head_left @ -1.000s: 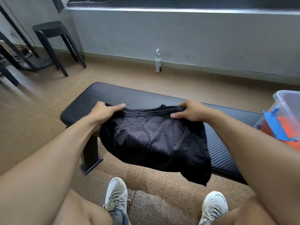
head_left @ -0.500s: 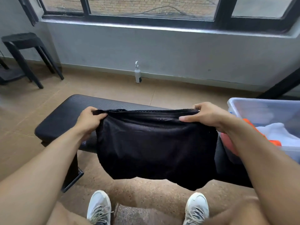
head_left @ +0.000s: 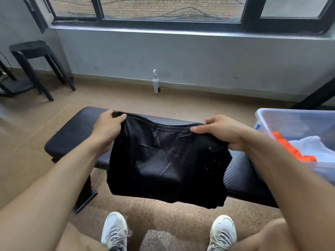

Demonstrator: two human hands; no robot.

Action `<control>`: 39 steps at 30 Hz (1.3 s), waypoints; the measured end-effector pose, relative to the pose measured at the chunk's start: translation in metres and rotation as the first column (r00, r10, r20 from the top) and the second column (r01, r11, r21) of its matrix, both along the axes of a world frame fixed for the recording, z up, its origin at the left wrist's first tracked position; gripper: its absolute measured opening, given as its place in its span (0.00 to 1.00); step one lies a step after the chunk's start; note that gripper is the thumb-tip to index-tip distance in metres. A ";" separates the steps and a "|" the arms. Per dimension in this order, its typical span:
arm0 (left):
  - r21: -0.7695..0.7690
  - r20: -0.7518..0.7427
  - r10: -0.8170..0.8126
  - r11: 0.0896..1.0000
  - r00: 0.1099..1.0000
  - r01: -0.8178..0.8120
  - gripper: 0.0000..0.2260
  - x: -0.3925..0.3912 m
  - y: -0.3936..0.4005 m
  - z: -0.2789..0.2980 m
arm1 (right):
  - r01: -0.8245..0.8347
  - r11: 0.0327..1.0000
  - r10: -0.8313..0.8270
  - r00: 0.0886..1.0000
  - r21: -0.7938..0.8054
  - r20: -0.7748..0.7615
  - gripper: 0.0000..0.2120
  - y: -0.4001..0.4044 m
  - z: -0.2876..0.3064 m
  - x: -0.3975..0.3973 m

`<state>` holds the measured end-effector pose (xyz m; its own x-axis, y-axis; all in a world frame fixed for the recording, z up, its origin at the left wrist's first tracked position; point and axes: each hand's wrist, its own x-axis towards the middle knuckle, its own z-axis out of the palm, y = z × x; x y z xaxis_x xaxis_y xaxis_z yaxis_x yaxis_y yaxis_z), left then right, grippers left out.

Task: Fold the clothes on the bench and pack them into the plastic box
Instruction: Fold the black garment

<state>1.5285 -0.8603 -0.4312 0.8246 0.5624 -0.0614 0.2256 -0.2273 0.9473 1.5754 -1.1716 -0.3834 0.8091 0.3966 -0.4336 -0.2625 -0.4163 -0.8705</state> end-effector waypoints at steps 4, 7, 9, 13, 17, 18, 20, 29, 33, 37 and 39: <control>0.013 0.140 -0.088 0.996 0.986 0.087 0.04 -0.019 -0.054 0.020 | 0.102 0.970 -0.102 0.995 0.222 -0.010 0.10 0.037 0.002 -0.018; -0.007 0.170 -0.147 0.989 0.974 0.150 0.04 -0.035 -0.086 0.028 | 0.151 0.933 -0.152 0.988 0.327 -0.023 0.08 0.059 0.000 -0.031; -0.017 0.172 -0.176 0.983 0.969 0.182 0.03 -0.043 -0.099 0.031 | 0.159 0.918 -0.153 0.987 0.364 -0.046 0.06 0.069 0.000 -0.037; 0.042 0.175 -0.212 0.977 0.961 0.208 0.05 -0.053 -0.107 0.035 | 0.195 0.912 -0.198 0.980 0.360 -0.030 0.09 0.075 0.005 -0.043; 0.029 0.232 -0.198 0.980 0.952 0.197 0.08 -0.057 -0.111 0.035 | 0.197 0.925 -0.226 0.973 0.326 0.051 0.11 0.076 0.005 -0.047; 0.031 0.244 -0.187 0.982 0.952 0.185 0.08 -0.058 -0.112 0.034 | 0.200 0.926 -0.226 0.973 0.319 0.048 0.11 0.078 0.004 -0.048; 0.056 0.240 -0.190 0.982 0.952 0.182 0.08 -0.060 -0.116 0.034 | 0.219 0.920 -0.234 0.972 0.326 0.009 0.11 0.080 0.002 -0.050; 0.262 -0.037 -0.517 0.821 0.855 0.508 0.54 -0.064 -0.102 0.036 | 0.216 0.834 -0.086 0.960 0.508 -0.266 0.13 0.059 0.016 -0.039; 0.249 0.080 -0.434 0.880 0.897 0.404 0.39 -0.056 -0.103 0.026 | 0.120 0.822 0.019 0.971 0.557 -0.237 0.18 0.052 0.018 -0.035; 0.096 0.146 -0.332 0.942 0.932 0.321 0.31 -0.048 -0.096 0.026 | 0.048 0.856 0.012 0.994 0.515 -0.112 0.20 0.047 0.018 -0.030; -0.126 0.187 -0.320 0.930 0.929 0.345 0.28 -0.045 -0.093 0.027 | -0.028 0.923 -0.027 0.990 0.383 0.135 0.19 0.040 0.015 -0.024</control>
